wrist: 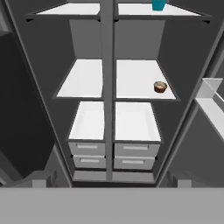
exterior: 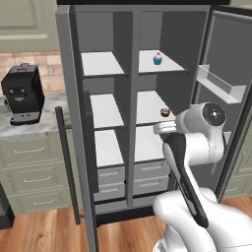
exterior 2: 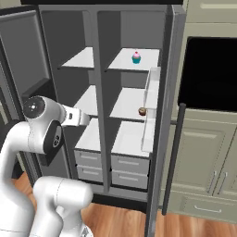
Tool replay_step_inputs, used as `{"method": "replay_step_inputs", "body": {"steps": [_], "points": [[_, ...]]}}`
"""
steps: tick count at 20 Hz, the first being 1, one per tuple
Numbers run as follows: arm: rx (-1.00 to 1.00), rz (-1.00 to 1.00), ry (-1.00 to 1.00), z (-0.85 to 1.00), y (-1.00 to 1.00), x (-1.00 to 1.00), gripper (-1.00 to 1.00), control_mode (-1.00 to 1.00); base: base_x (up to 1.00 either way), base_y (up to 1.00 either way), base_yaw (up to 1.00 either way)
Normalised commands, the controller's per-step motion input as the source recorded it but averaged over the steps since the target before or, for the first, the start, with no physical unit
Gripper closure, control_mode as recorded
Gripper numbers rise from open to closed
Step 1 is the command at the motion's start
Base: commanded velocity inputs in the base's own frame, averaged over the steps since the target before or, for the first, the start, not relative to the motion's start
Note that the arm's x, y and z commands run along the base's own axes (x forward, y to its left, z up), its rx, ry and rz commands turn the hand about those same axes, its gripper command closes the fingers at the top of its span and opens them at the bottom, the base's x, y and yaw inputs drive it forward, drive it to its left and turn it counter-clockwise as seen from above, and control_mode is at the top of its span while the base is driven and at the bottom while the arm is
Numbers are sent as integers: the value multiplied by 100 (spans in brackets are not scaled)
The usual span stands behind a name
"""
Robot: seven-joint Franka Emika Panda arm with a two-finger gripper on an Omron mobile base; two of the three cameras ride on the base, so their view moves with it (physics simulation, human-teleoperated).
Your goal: Take the cupcakes from the fridge and place them on the empty tray on the dining counter.
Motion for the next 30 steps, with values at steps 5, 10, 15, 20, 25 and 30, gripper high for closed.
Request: {"method": "replay_step_inputs", "body": {"steps": [5,10,15,20,25,30], "points": [[0,0,0,0,0,0,-100,100,12,-42,-2],[0,0,0,0,0,0,-100,100,37,-41,-3],[0,0,0,0,0,0,-100,100,68,5,-1],[0,0,0,0,0,0,-100,100,83,0,-1],[0,0,0,0,0,0,-100,100,89,0,-4],[0,0,0,0,0,0,-100,100,100,4,-10]]}}
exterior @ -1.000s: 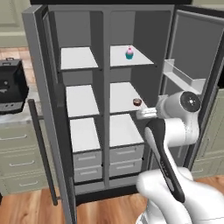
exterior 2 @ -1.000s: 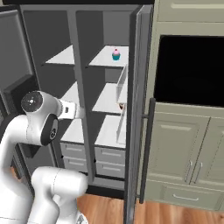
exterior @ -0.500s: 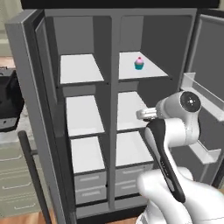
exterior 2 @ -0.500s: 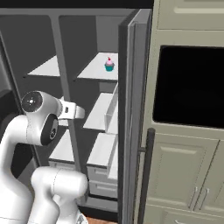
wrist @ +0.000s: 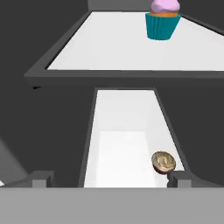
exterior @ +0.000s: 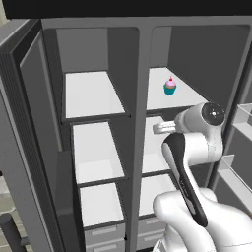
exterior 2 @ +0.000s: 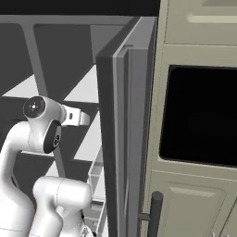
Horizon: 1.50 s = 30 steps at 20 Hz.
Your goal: Take the cupcakes from the fridge and place them on the empty tray on the dining counter.
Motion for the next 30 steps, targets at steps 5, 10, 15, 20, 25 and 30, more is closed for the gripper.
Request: {"method": "replay_step_inputs", "body": {"steps": [5,10,15,20,25,30], "points": [[0,0,0,0,0,0,-100,100,73,2,-4],[0,-3,-1,-1,-4,3,-100,-100,15,0,0],[1,-9,-9,6,-27,-5,-100,-100,0,0,0],[2,-5,-24,24,-14,-2,-100,-100,0,0,0],[1,-1,-7,43,0,-1,-100,-100,0,0,0],[3,0,0,55,-1,0,-100,-100,0,0,0]]}}
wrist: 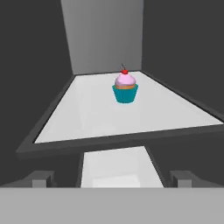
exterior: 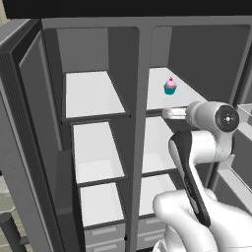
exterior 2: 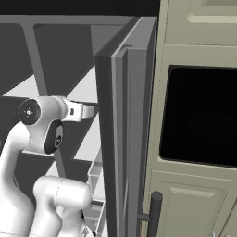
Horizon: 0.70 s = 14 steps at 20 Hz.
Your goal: Take the cupcakes from the fridge and place them on the empty tray on the dining counter.
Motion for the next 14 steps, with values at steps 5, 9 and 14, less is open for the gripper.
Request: {"method": "replay_step_inputs", "body": {"steps": [5,9,14], "points": [[2,0,2,67,-1,0,-100,-100,0,0,0],[0,0,1,46,0,2,-100,-100,0,0,0],[0,0,4,17,0,12,-100,-100,0,0,0]]}}
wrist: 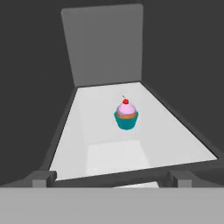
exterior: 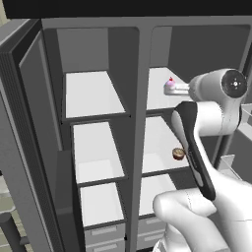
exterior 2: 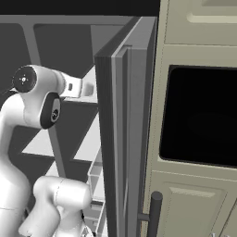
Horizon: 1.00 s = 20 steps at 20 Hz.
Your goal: Take the cupcakes from the fridge and place them on the empty tray on the dining counter.
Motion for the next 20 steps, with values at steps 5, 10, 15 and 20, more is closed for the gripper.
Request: {"method": "replay_step_inputs", "body": {"steps": [5,10,15,20], "points": [[-4,0,6,2,-6,32,-100,-100,0,0,0],[-4,0,0,-3,-15,32,-100,-100,0,0,0],[-3,0,0,-17,-16,27,-100,-100,0,0,0],[-4,0,0,-37,-1,24,-100,-100,0,0,0]]}}
